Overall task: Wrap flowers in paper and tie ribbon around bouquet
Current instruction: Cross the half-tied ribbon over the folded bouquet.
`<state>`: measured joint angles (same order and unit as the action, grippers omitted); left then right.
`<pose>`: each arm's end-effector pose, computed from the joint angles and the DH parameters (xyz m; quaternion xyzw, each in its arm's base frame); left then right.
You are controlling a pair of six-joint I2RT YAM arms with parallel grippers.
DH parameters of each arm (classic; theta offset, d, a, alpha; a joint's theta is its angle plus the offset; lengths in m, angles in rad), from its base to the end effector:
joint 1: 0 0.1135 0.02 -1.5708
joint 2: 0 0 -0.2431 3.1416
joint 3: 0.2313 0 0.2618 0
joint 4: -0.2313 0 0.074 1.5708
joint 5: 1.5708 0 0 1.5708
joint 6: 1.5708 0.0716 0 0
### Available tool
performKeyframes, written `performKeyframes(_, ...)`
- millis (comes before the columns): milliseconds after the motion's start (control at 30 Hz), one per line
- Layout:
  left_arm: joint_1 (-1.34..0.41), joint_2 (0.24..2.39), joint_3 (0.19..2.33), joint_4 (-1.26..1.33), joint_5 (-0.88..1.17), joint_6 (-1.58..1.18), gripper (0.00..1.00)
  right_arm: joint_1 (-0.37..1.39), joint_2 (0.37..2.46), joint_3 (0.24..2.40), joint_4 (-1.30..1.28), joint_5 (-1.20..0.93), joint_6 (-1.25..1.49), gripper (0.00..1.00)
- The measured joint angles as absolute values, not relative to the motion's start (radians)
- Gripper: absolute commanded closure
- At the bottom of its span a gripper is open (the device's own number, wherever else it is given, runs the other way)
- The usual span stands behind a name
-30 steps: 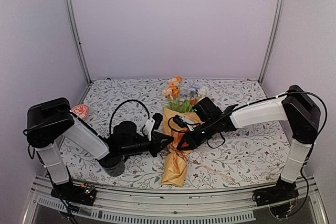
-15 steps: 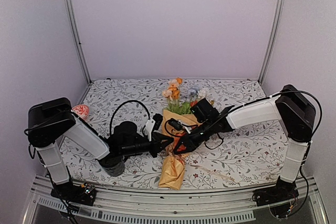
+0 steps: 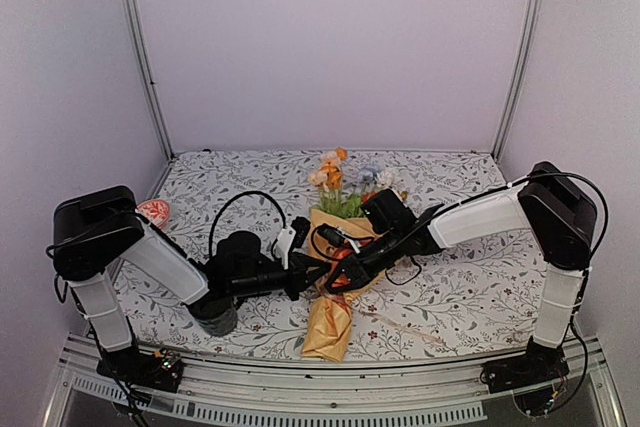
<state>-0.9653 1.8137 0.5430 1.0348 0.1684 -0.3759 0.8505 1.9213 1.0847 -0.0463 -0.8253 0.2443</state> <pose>0.1903 -0.2960 0.0900 0.2771 0.7338 -0.4351 0.4422 0.2220 0.3328 0.0982 -0.3865 0.7827 0.4832 0.0673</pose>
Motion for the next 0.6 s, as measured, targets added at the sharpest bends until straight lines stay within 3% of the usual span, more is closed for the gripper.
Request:
performKeyframes(333,-0.963,1.819,0.543,1.034,0.172,-0.379,1.00,0.851,1.921,1.085,-0.061,-0.830,0.234,0.78)
performKeyframes(600,-0.961,1.820,0.543,1.035,0.173,-0.379,1.00,0.851,1.921,1.085,-0.059,-0.850,0.227,0.78)
